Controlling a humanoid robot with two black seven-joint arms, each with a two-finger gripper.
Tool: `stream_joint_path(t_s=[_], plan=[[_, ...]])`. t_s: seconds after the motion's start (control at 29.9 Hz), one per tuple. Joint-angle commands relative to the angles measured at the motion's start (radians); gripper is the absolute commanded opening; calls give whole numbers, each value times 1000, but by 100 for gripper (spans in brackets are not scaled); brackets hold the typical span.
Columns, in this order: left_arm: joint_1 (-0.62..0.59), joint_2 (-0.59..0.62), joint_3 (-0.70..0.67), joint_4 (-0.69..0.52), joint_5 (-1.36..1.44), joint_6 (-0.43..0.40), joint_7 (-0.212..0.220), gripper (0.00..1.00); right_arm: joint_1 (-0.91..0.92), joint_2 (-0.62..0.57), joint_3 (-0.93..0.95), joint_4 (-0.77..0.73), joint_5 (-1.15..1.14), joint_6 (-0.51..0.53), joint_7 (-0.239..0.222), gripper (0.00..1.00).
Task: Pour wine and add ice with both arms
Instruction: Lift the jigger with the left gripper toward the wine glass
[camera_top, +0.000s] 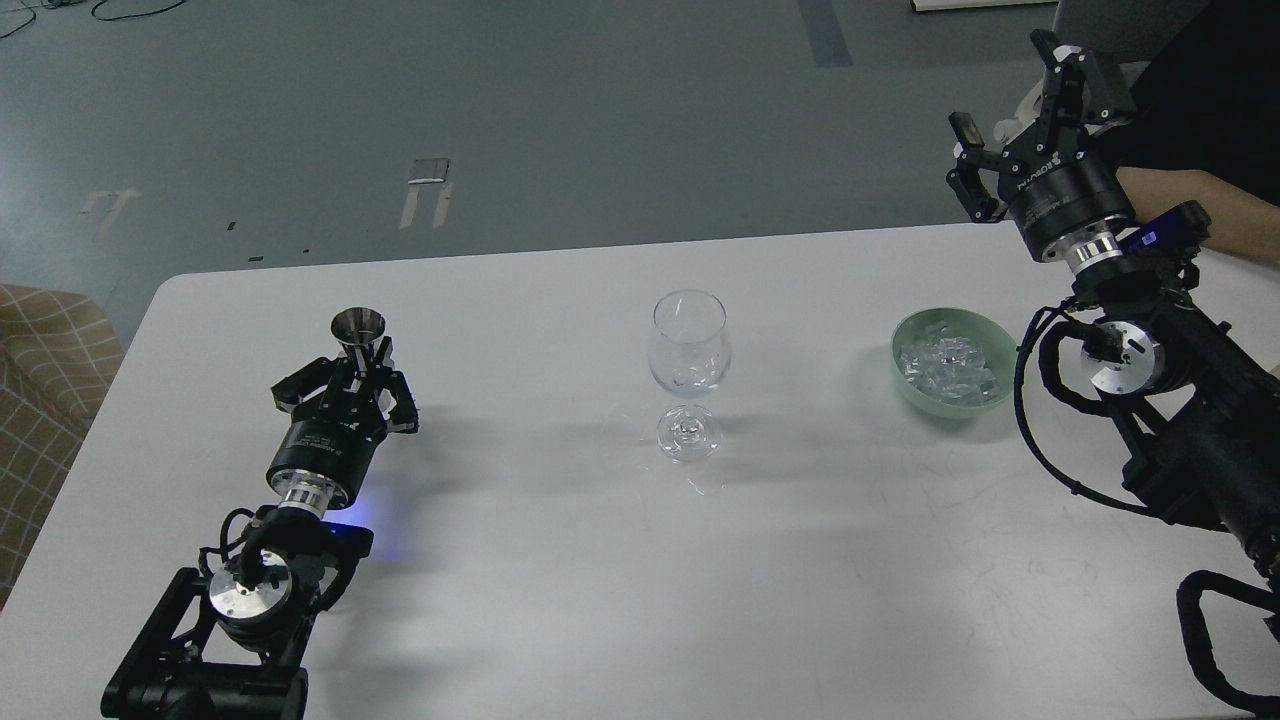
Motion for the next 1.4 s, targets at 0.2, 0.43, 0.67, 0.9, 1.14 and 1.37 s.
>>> stream_joint_path(t_s=[0.2,0.43,0.67,0.9,1.14,1.37], plan=[[-35,24,102,-79,21,9,17,0,0,0,0,0,0,0,0,100],[-55,28,109,-113,75,28,31,0,0,0,-2,0,0,0,0,100],[-60,21,118,-213,81,133,63,0,-2,2,-2,0,0,0,0,100],[-72,29,173,-274,147,183,91,0,-2,0,-2,0,0,0,0,100],[-72,17,179,-320,150,226,123,0,-2,0,-2,0,0,0,0,100],[-75,8,219,-323,150,238,132,0,-2,0,-2,0,0,0,0,100]])
